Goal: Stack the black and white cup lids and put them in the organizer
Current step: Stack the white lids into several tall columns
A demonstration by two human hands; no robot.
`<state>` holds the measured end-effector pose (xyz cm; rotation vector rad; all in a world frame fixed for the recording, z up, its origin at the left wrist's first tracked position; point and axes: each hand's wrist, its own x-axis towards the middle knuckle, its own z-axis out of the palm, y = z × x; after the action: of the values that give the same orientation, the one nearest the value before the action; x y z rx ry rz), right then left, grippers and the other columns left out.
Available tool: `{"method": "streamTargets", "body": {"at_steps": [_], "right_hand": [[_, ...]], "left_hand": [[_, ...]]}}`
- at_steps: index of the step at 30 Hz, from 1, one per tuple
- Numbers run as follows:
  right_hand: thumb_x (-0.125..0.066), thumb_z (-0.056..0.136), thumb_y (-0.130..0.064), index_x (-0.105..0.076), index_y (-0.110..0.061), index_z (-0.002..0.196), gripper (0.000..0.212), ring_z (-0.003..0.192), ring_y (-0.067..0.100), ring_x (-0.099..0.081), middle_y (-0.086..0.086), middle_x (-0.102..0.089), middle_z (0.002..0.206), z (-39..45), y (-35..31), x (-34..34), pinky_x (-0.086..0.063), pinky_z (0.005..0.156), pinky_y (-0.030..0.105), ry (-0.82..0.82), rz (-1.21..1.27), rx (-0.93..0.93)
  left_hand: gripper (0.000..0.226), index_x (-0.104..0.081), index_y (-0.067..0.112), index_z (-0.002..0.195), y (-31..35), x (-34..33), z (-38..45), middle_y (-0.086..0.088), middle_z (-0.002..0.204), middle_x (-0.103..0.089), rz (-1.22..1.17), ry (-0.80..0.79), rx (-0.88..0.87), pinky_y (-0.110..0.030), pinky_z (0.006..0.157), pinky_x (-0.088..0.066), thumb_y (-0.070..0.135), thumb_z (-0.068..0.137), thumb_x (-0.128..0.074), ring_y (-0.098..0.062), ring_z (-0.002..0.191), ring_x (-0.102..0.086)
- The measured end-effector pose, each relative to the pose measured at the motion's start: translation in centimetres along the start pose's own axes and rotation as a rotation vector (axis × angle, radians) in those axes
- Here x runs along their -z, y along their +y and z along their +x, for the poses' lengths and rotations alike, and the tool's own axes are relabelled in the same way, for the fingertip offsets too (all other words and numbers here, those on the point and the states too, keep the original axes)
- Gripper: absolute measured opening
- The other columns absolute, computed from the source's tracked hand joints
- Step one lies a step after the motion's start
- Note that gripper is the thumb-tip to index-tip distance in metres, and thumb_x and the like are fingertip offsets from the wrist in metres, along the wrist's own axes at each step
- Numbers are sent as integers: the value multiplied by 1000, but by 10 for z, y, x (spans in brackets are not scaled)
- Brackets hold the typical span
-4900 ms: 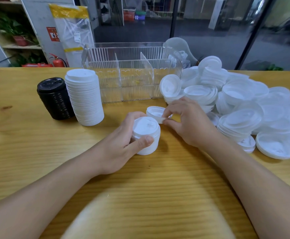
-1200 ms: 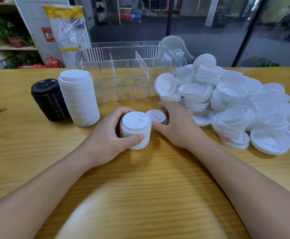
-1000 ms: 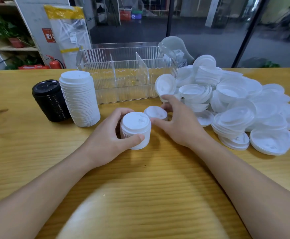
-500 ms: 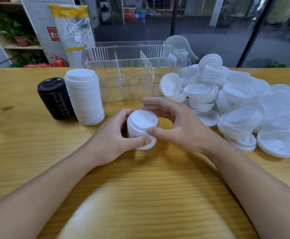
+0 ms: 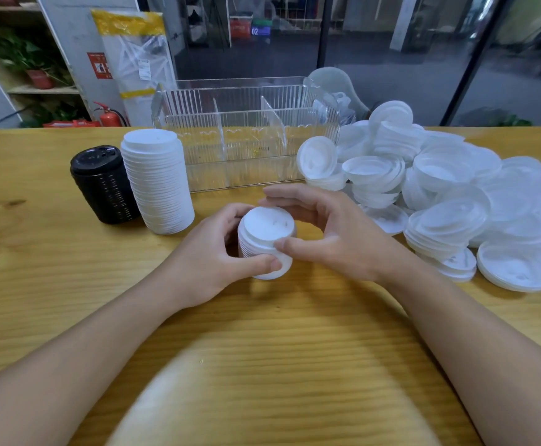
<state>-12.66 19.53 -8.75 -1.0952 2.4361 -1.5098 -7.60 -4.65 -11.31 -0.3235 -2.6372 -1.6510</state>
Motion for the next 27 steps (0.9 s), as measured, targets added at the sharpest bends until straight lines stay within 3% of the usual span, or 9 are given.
{"method": "streamTargets", "body": {"at_steps": [5, 8, 10, 11, 14, 17, 21, 25, 27], "right_hand": [[-85, 95, -20, -61, -21, 150, 60, 136, 7, -63, -8, -70, 143, 2, -3, 3, -51, 116, 39, 37, 52, -36], [-82, 97, -36, -66, -29, 143, 49, 105, 4, -73, -9, -77, 117, 5, 0, 11, -57, 93, 25, 337, -79, -96], [-79, 98, -40, -60, -30, 147, 54, 89, 1, -70, -10, -73, 119, 6, 6, 17, -52, 81, 16, 519, -305, -160], [-77, 98, -41, -54, -29, 152, 60, 86, -1, -69, -9, -70, 125, 7, 10, 20, -52, 82, 17, 548, -398, -209], [-74, 97, -43, -35, -26, 164, 79, 99, 5, -70, -6, -62, 137, 8, 20, 26, -56, 98, 38, 539, -507, -324], [-76, 96, -43, -34, -21, 163, 82, 113, 18, -67, 0, -61, 139, 8, 25, 29, -57, 101, 47, 533, -509, -388], [-83, 93, -34, -56, -19, 148, 63, 98, 12, -70, -5, -65, 121, 9, 27, 29, -60, 95, 41, 548, -465, -385], [-85, 91, -17, -73, -22, 125, 37, 83, 3, -68, -12, -69, 100, 7, 22, 24, -53, 79, 11, 462, -400, -346], [-85, 91, -18, -77, -27, 113, 25, 82, 2, -67, -12, -70, 96, 6, 21, 21, -47, 72, 10, 409, -398, -315]], "left_hand": [[100, -41, 42, 159, -1, 0, -3, 21, 144, -68, 29, -18, -24, -43, 118, -48, 53, 77, -97, -3, 136, -64], [84, -46, 44, 156, 2, -2, -4, 20, 148, -64, 54, -18, -62, -47, 118, -49, 63, 85, -86, -8, 140, -61], [70, -52, 39, 151, 3, -2, -3, 16, 145, -67, 65, -27, -83, -50, 115, -51, 59, 91, -83, -12, 137, -63], [66, -54, 38, 149, 3, -2, -3, 15, 144, -68, 60, -30, -85, -50, 115, -51, 56, 93, -83, -12, 136, -63], [61, -56, 37, 147, 4, -1, -4, 15, 142, -69, 52, -34, -84, -49, 114, -52, 49, 94, -83, -12, 135, -64], [60, -56, 36, 147, 6, -1, -4, 15, 142, -69, 52, -33, -87, -48, 114, -52, 47, 94, -83, -11, 134, -64], [61, -56, 38, 147, 4, -1, -4, 14, 142, -69, 46, -26, -94, -49, 113, -52, 53, 94, -83, -13, 134, -65], [62, -56, 39, 147, 2, -1, -3, 14, 142, -69, 41, -27, -96, -49, 114, -52, 52, 94, -84, -12, 134, -65], [66, -55, 38, 148, 1, -1, -2, 15, 142, -69, 41, -24, -91, -49, 115, -51, 55, 91, -84, -11, 135, -64]]}}
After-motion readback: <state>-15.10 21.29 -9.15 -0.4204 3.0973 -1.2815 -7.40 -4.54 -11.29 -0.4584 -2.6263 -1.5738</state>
